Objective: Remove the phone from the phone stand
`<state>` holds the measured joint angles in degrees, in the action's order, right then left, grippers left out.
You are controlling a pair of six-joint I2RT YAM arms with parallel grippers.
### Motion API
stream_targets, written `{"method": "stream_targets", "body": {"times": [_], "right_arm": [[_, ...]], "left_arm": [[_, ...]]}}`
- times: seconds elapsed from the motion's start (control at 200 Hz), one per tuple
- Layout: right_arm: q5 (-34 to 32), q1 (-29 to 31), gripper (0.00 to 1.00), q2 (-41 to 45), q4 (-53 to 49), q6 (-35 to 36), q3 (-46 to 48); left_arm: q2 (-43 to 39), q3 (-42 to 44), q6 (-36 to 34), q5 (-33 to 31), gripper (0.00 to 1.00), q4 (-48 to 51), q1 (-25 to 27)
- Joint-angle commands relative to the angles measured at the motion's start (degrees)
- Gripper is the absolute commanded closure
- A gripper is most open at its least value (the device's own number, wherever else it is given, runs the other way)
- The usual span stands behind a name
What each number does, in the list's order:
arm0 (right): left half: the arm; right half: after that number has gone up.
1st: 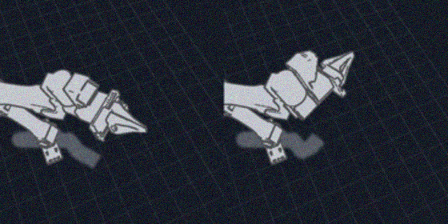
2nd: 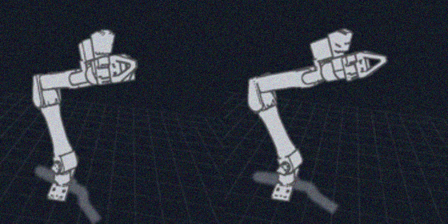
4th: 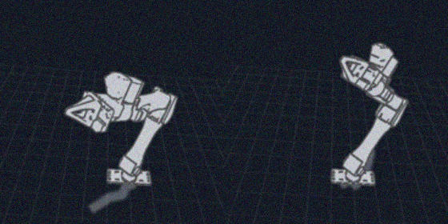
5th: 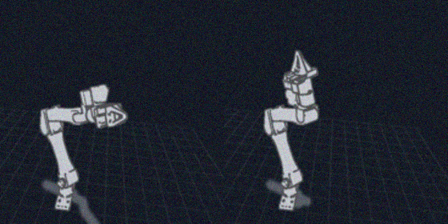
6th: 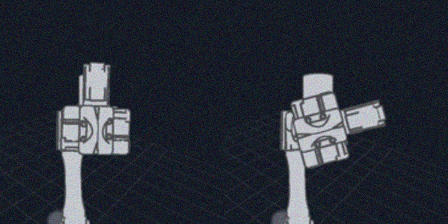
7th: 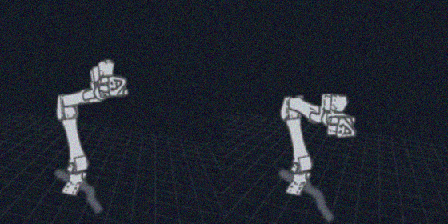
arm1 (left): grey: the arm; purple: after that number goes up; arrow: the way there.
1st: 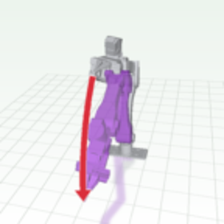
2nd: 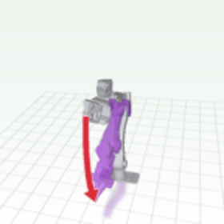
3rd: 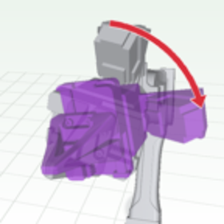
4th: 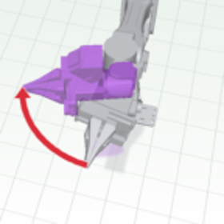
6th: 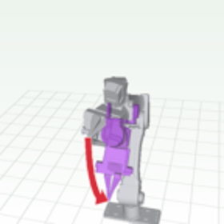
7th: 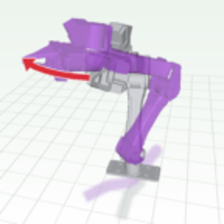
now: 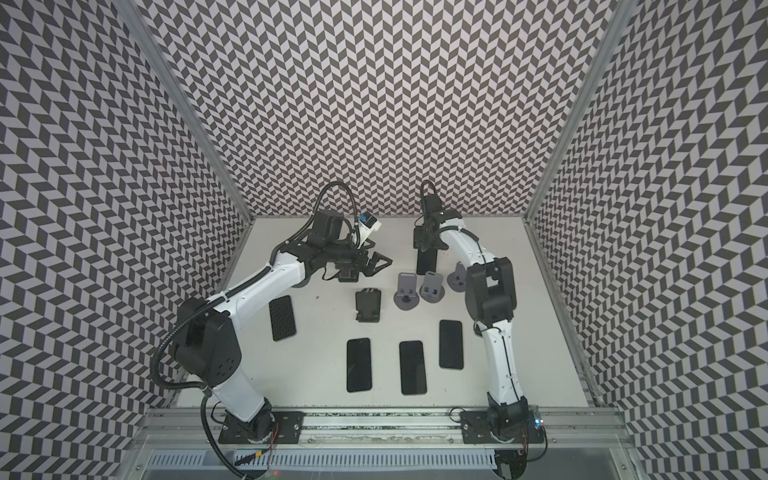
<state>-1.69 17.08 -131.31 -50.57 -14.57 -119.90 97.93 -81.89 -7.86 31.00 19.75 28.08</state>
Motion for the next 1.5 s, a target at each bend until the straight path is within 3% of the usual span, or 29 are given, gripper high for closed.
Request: {"method": "stream_targets", "body": {"times": [0.0, 1.497], "right_arm": [[-0.6, 0.3, 0.45, 0.0, 1.3, 0.2, -2.0], [-2.4, 0.2, 0.44, -5.4, 2.6, 0.4, -3.4]], "left_arm": [[0.3, -1.3, -0.3, 1.3, 0.00, -1.0, -0.3], [1.3, -1.3, 1.4, 2.0, 0.00, -1.5, -1.1]]}}
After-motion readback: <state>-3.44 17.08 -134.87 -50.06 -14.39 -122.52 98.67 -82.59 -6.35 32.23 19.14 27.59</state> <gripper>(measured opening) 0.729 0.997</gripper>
